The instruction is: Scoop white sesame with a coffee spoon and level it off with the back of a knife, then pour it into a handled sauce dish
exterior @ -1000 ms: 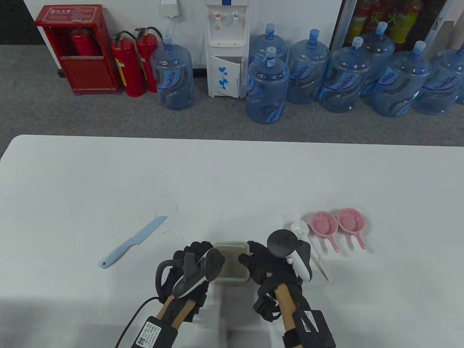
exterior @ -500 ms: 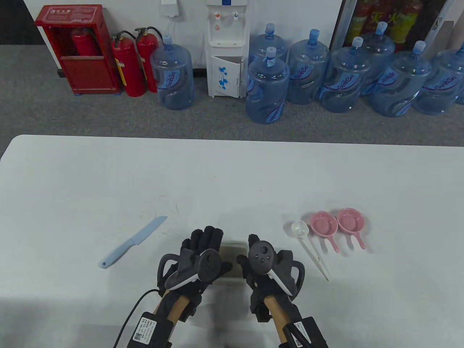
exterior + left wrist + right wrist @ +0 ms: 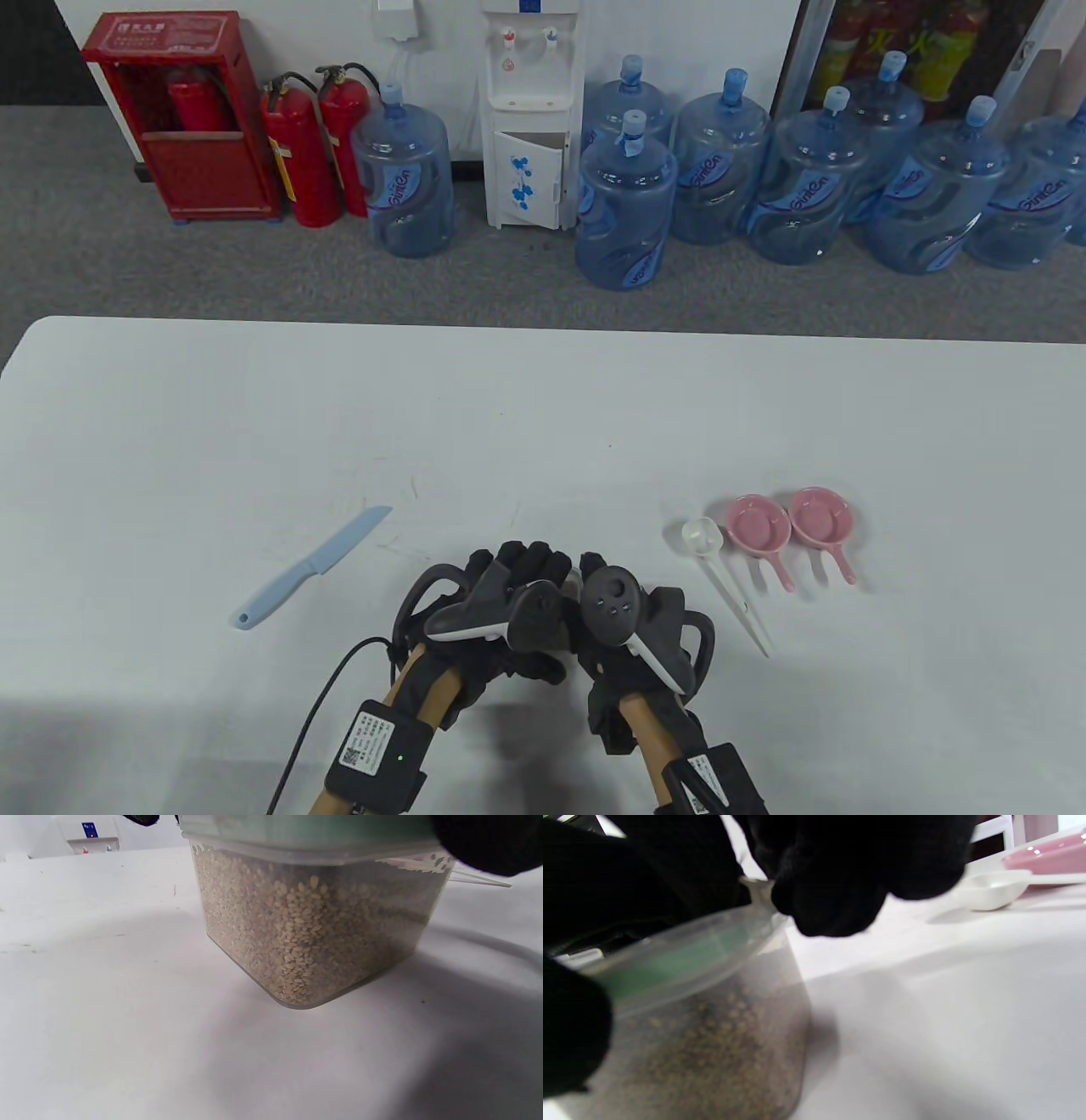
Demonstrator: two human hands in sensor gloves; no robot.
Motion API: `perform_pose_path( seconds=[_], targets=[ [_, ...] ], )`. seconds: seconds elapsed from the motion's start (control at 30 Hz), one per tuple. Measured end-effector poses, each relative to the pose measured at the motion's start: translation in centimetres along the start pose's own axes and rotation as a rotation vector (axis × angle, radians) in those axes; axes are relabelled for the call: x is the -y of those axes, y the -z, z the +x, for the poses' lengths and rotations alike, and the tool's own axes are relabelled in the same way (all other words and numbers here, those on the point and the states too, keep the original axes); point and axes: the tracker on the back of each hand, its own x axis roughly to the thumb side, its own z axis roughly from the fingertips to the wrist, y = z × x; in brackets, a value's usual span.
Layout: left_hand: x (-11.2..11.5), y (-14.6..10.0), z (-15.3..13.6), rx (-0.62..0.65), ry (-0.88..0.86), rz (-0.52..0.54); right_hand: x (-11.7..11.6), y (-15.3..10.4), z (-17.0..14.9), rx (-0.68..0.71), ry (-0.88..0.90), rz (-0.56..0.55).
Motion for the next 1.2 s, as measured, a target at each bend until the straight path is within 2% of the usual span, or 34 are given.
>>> perform_pose_path(
  seconds=[0.27,0.47,0.63,0.73,0.93,1.03,1.2],
  targets=[
    [-0.3,0.3,-0.2,0.040,0.000,0.014,0.2,0.1,0.1,0.018,-0.026,0.006],
    [-1.4,0.0,-0.4,0.047,-0.020,0.046,1.1,-0.2,-0.3,0.052,0.033,-0.010],
    [-3.0,-1.4,-1.8,-0.012,-0.015,0.137,3.5,-1.2,-1.4,0.092,0.108,-0.139],
    [-4.1,-3.0,-3.4,-0.072,-0.004,0.192,5.0,-2.1,-2.6,0.100,0.011,-0.258],
    [-5.0,-5.9,-7.3,-0.192,-0.006,0.242,5.9,-2.8,-5.1,0.091,-0.177,-0.359],
    [-4.2,-7.2,-9.7,-0.254,-0.048,0.236,5.5,-2.9,-6.7,0.061,-0.230,-0.376],
    [-1.4,-8.8,-13.2,-0.363,-0.056,0.181,4.5,-2.5,-8.5,-0.004,-0.190,-0.300]
  ],
)
